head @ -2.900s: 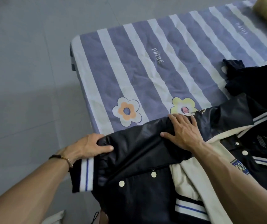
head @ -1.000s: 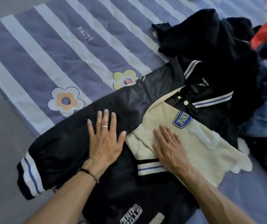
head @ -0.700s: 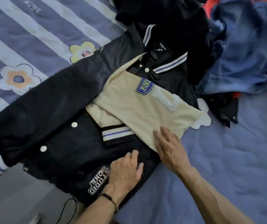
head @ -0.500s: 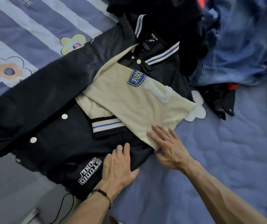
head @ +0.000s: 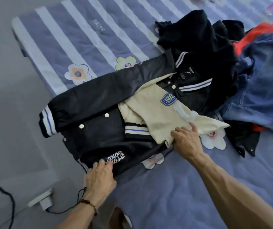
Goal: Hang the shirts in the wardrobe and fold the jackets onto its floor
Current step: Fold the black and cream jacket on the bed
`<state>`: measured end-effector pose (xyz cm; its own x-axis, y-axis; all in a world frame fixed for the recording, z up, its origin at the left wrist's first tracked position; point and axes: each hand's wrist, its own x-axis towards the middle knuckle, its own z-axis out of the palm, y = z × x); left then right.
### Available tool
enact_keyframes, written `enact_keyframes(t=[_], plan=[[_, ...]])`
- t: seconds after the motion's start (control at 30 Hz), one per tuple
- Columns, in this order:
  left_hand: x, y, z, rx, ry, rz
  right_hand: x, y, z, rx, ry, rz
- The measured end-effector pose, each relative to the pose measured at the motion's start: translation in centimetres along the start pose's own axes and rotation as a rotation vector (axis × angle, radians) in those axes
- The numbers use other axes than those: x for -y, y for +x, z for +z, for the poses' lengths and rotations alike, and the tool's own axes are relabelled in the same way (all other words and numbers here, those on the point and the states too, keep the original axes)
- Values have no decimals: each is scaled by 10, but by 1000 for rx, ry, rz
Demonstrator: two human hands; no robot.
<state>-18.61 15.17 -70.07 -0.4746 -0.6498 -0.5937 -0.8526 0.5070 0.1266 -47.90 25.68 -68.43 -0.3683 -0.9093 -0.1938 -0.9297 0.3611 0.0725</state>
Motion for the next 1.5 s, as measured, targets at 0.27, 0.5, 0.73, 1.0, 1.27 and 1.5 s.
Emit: enact_keyframes(t=[0.27, 0.5, 0.73, 1.0, 1.27, 1.5], plan=[[55, 24, -87, 200, -472, -3, 36, 106, -81, 159, -198, 90], [108, 77, -112, -243, -237, -197, 42, 175, -64, 162, -236, 145], [75, 117, -68, -603, -124, -26, 36, 204, 3, 138, -127, 202], [-58, 189, -61, -434, 109, 408, 50, 146, 26, -203, 344, 23], [-60, 231, -26, -417, 148, 351, -80, 169, 64, 107, -48, 83], [-58, 228, -36, -375, 183, 360, -36, 135, 60, 77, 43, 77]])
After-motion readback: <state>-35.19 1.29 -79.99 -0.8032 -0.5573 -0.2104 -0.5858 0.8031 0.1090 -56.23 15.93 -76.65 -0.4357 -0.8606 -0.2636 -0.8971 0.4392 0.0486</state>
